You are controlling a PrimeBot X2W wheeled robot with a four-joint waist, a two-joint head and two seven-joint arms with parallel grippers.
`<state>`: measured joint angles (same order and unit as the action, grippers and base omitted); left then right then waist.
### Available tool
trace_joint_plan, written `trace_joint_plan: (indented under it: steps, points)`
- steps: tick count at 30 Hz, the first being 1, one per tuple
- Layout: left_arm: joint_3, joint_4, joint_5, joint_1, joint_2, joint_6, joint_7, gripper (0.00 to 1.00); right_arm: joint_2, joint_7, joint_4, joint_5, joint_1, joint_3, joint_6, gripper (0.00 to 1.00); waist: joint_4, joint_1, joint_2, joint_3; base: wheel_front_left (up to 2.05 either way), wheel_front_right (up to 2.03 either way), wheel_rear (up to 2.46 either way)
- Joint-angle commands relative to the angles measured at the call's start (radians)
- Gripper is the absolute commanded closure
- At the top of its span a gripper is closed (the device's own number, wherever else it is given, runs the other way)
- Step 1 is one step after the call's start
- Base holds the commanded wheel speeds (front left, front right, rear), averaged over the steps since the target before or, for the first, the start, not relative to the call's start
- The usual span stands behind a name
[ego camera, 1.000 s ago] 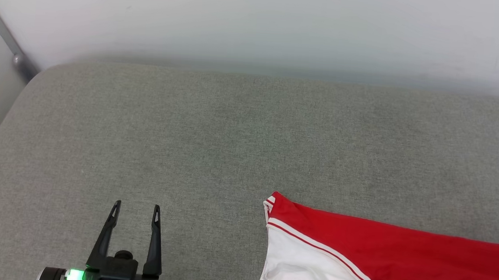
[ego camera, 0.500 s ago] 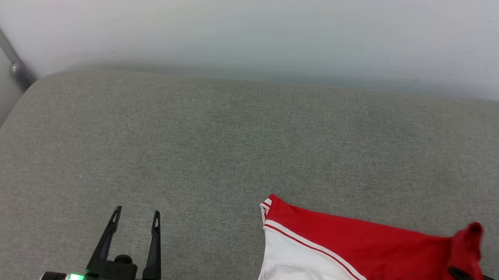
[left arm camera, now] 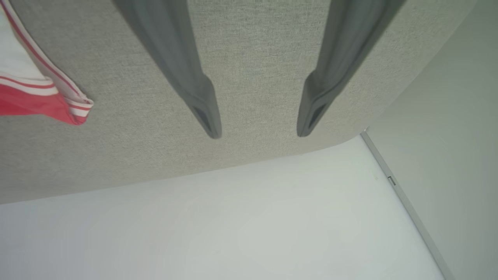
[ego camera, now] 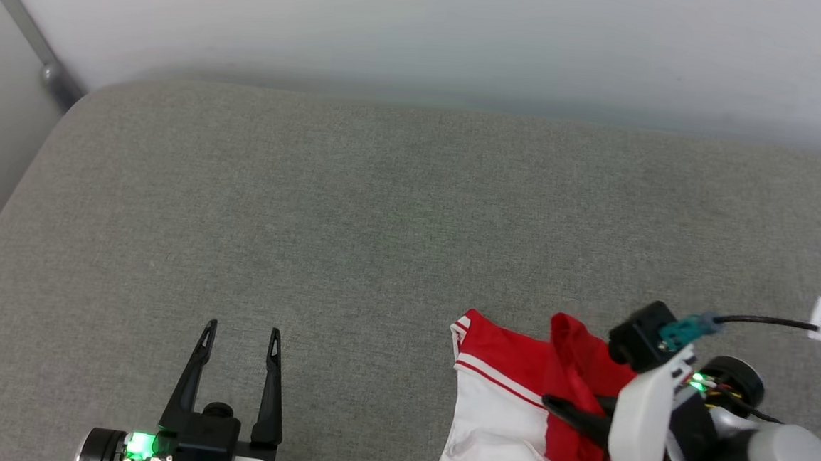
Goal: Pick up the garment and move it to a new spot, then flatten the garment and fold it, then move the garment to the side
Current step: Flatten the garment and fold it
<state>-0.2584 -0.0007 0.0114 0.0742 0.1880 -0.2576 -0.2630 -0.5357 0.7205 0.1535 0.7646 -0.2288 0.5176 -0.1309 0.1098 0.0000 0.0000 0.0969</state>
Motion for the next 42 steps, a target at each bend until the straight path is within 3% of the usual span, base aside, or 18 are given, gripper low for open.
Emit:
trace_joint_plan:
  steps: [1, 9, 15, 16, 17, 18, 23, 29, 35, 42]
  points:
    - [-0.002, 0.002, -0.005, -0.011, -0.002, 0.0, -0.002, 0.0, 0.018, -0.006, -0.027, -0.007, -0.043, 0.033, 0.0, 1.0, 0.007, 0.0, 0.0, 0.01, 0.0, 0.0, 0.0]
    - [-0.006, 0.009, -0.005, -0.044, -0.02, 0.009, -0.002, 0.0, 0.089, -0.037, -0.279, -0.043, -0.206, 0.242, 0.0, 1.0, 0.037, 0.0, 0.0, 0.042, 0.0, 0.0, 0.0]
    - [0.002, 0.014, -0.001, -0.04, -0.024, 0.01, -0.002, 0.0, 0.095, -0.111, -0.407, -0.037, -0.258, 0.339, 0.0, 1.0, 0.043, 0.0, 0.0, 0.043, 0.0, 0.0, 0.0]
    - [0.005, 0.015, 0.0, -0.034, -0.024, 0.009, -0.002, 0.0, 0.094, -0.133, -0.408, -0.036, -0.265, 0.349, 0.0, 0.87, 0.04, 0.0, 0.0, 0.039, 0.0, 0.0, 0.0]
    - [0.007, 0.016, 0.001, -0.027, -0.024, 0.009, -0.002, 0.0, 0.09, -0.157, -0.405, -0.034, -0.271, 0.357, 0.0, 0.56, 0.036, 0.0, 0.0, 0.035, 0.0, 0.0, 0.0]
    - [0.01, 0.018, 0.003, -0.02, -0.023, 0.01, -0.002, 0.0, 0.083, -0.183, -0.398, -0.035, -0.276, 0.363, 0.0, 0.0, 0.032, 0.0, 0.0, 0.029, 0.0, 0.0, 0.0]
    - [0.021, 0.024, 0.004, 0.002, -0.016, 0.016, -0.002, 0.0, 0.037, -0.329, -0.315, -0.064, -0.294, 0.332, 0.0, 0.0, 0.001, 0.0, 0.0, -0.007, 0.0, 0.0, 0.0]
    - [0.033, 0.016, 0.006, 0.02, -0.01, 0.025, -0.002, 0.0, 0.016, -0.53, -0.253, -0.194, -0.24, 0.112, 0.0, 0.0, -0.035, 0.0, 0.0, -0.045, 0.0, 0.0, 0.0]
    - [0.043, 0.014, 0.009, 0.036, -0.011, 0.032, -0.002, 0.0, 0.097, -0.73, -0.268, -0.378, -0.12, -0.187, 0.0, 0.0, -0.064, 0.0, 0.0, -0.074, 0.0, 0.0, 0.0]
    - [0.052, 0.007, 0.007, 0.061, -0.021, 0.038, -0.002, 0.0, 0.249, -0.93, -0.278, -0.546, 0.062, -0.459, 0.0, 0.0, -0.08, 0.0, 0.0, -0.1, 0.0, 0.0, 0.0]
